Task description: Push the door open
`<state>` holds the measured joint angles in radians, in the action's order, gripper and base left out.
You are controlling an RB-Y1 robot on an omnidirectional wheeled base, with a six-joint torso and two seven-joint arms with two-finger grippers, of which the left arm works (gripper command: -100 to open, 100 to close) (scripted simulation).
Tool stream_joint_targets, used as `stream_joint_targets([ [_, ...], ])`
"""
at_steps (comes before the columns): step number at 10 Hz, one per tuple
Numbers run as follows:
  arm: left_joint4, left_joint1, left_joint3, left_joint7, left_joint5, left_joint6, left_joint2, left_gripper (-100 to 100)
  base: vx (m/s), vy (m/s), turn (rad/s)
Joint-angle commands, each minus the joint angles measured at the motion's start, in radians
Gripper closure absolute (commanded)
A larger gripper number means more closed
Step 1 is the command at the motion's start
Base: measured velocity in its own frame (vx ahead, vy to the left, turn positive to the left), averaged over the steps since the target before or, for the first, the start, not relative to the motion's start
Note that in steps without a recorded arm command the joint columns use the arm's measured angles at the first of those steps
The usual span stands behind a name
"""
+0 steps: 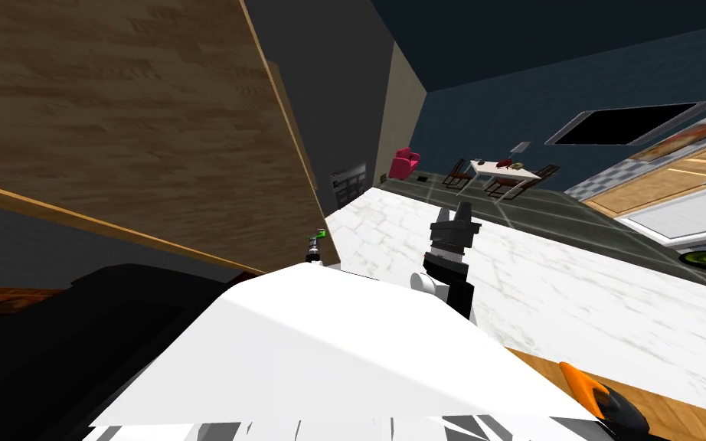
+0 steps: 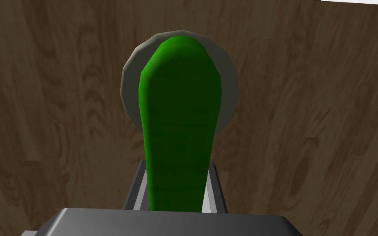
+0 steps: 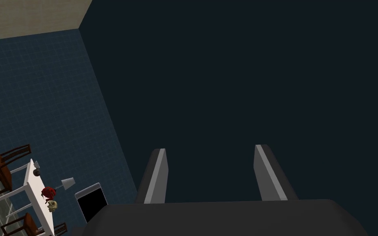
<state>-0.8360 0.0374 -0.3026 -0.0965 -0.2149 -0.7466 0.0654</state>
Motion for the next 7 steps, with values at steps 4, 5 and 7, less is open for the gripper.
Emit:
stream_joint_targets([
  [4,-0.004,0.003,-0.041,-0.015,-0.022,0.000,0.003,100,0.146,-0.011,0.042],
  [5,-0.004,0.003,-0.046,-0.016,-0.025,0.000,0.004,100,0.198,-0.015,0.055],
  [7,-0.004,0.004,-0.066,-0.023,-0.036,-0.001,0.006,100,0.194,0.001,0.043],
])
